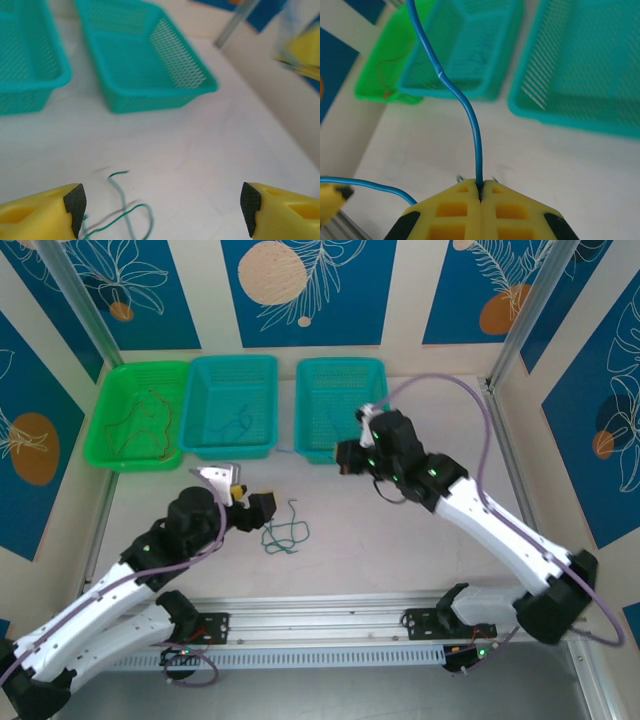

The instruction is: Untangle the cables

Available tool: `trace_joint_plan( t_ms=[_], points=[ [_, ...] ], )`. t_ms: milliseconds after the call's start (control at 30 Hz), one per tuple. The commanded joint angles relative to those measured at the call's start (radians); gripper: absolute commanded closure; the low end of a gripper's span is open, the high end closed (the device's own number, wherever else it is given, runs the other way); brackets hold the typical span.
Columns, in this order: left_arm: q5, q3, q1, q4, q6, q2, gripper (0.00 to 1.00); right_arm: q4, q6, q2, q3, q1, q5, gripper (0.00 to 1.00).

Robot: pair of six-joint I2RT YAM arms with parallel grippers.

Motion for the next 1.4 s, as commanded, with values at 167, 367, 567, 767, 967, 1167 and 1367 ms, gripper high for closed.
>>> trace_joint_plan(
  t_ms=[167, 367, 567, 767, 967, 1167, 1367],
  points=[
    [0.150, 0.114, 0.005, -0.083, 0.070, -0.025, 0.13, 0.113, -0.197, 0.486, 0.378, 0.001, -0.047, 1.00],
    [-0.090, 0.177, 0.005, -0.244, 0.109, -0.020, 0.08, 0.103, -0.283, 0.801, 0.653, 0.002, -0.041, 1.00],
    [-0.213, 0.210, 0.007, -0.339, 0.106, 0.011, 0.08, 0.029, -0.346, 1.006, 0.914, 0.013, -0.099, 0.74],
    [-0.238, 0.218, 0.008, -0.370, 0.094, 0.040, 0.08, -0.049, -0.340, 0.992, 0.993, 0.013, -0.120, 0.50],
    [-0.204, 0.224, 0.014, -0.401, 0.075, 0.101, 0.08, -0.013, -0.332, 0.717, 0.713, -0.006, -0.115, 0.52],
    [-0.122, 0.209, 0.026, -0.378, 0.059, 0.189, 0.09, 0.041, -0.303, 0.291, 0.249, -0.038, -0.145, 0.51],
    [-0.006, 0.187, 0.038, -0.294, 0.039, 0.314, 0.12, 0.043, -0.175, -0.087, -0.151, -0.039, -0.186, 0.50]
  ],
)
